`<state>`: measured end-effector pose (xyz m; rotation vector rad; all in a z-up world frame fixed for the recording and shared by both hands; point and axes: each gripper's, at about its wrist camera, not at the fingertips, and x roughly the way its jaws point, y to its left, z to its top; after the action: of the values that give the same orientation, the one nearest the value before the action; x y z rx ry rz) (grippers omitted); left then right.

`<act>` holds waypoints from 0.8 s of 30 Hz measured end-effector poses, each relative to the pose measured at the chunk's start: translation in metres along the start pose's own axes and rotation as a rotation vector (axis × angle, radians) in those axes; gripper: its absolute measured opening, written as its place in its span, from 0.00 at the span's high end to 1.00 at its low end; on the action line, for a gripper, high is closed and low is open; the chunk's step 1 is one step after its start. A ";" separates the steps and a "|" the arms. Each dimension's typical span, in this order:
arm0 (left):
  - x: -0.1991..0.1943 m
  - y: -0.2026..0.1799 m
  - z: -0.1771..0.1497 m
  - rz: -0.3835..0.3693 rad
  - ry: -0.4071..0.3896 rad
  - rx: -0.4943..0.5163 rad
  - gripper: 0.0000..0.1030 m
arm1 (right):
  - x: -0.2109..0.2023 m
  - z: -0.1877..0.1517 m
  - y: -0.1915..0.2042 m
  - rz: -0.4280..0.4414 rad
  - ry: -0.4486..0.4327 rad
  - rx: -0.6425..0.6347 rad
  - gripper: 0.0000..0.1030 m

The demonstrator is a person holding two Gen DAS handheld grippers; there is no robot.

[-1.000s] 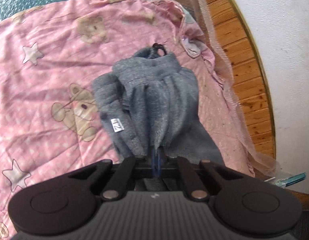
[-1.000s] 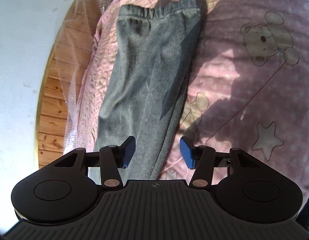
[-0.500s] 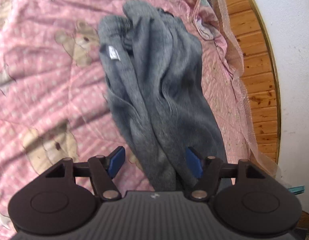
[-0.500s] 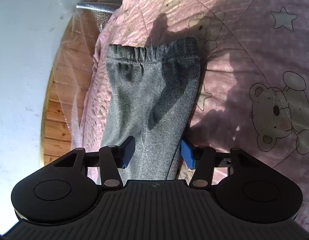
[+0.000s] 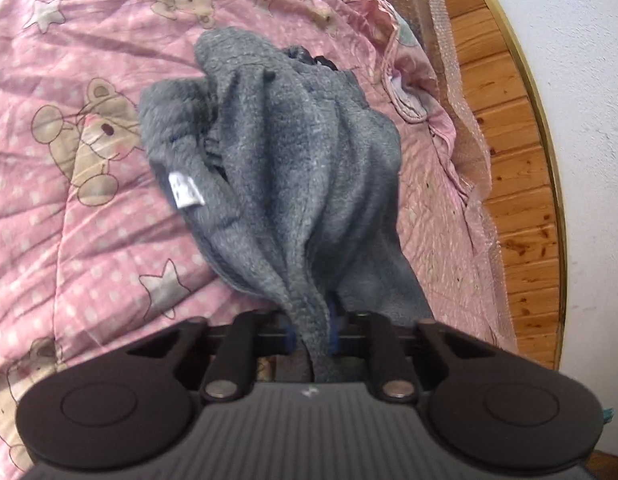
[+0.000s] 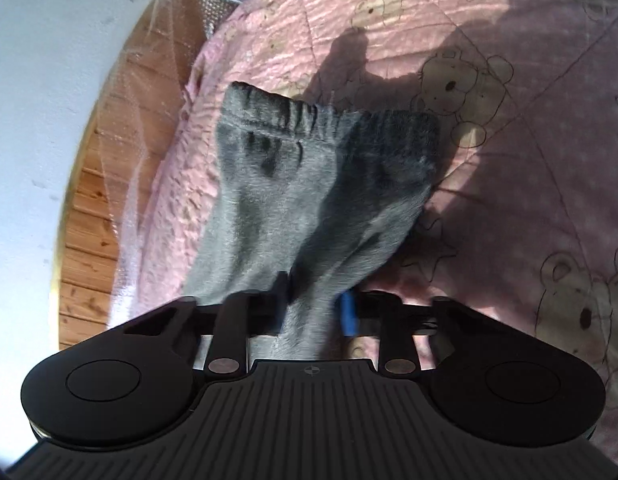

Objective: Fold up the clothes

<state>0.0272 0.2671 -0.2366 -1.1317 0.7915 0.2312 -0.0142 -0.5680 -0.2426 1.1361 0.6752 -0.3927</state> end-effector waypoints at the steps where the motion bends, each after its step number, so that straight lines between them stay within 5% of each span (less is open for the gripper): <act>1: -0.006 -0.004 0.000 -0.020 -0.012 0.010 0.90 | 0.002 0.002 0.003 -0.010 0.005 -0.029 0.93; 12: -0.112 -0.097 0.014 -0.309 -0.139 0.173 0.92 | -0.107 0.015 0.110 0.072 -0.192 -0.328 0.96; 15: -0.137 -0.143 0.032 -0.290 -0.162 0.224 0.91 | -0.135 0.020 0.147 0.052 -0.205 -0.416 0.96; 18: -0.112 -0.196 0.068 -0.134 -0.119 0.233 0.91 | -0.121 0.035 0.187 0.005 -0.128 -0.500 0.96; 21: -0.020 -0.229 0.112 0.113 -0.038 0.208 0.88 | -0.073 0.057 0.227 -0.054 0.001 -0.552 0.96; 24: 0.103 -0.218 0.144 0.437 0.016 0.276 0.87 | 0.055 0.069 0.253 -0.121 0.203 -0.575 0.84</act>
<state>0.2834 0.2757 -0.1207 -0.6933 1.0473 0.4626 0.1999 -0.5321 -0.0860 0.5925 0.9637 -0.1644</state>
